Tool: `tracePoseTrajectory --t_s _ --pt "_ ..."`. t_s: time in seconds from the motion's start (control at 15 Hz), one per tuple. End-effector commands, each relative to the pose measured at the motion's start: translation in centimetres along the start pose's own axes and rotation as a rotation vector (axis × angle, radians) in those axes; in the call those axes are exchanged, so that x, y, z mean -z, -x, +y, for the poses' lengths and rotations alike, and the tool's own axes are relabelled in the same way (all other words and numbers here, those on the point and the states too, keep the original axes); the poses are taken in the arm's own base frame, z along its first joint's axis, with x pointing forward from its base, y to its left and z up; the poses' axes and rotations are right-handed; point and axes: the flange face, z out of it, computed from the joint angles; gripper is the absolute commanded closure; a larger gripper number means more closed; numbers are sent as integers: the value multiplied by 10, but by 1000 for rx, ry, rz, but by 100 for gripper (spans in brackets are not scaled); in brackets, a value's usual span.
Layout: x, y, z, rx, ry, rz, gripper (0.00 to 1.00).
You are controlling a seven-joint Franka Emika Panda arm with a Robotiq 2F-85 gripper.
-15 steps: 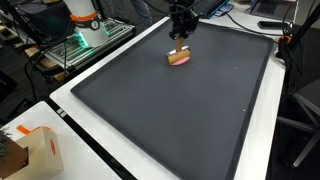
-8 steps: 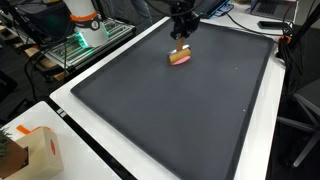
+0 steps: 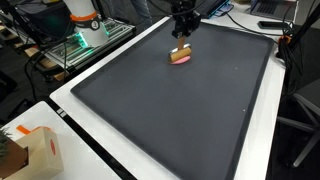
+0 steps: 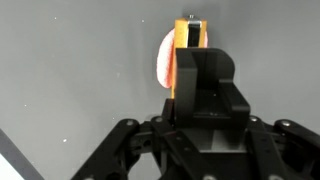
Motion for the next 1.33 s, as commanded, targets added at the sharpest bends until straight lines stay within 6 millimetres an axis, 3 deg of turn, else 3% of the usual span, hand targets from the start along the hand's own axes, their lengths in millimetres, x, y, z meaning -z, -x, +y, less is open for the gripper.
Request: tracePoseTrajectory --t_s 0.0,0.67,1.27 --pt "-11 -21 -16 -2 -35 32 76" --pt "10 -31 -30 -27 8 28 76" --pt "37 -32 -49 -209 42 -14 76"
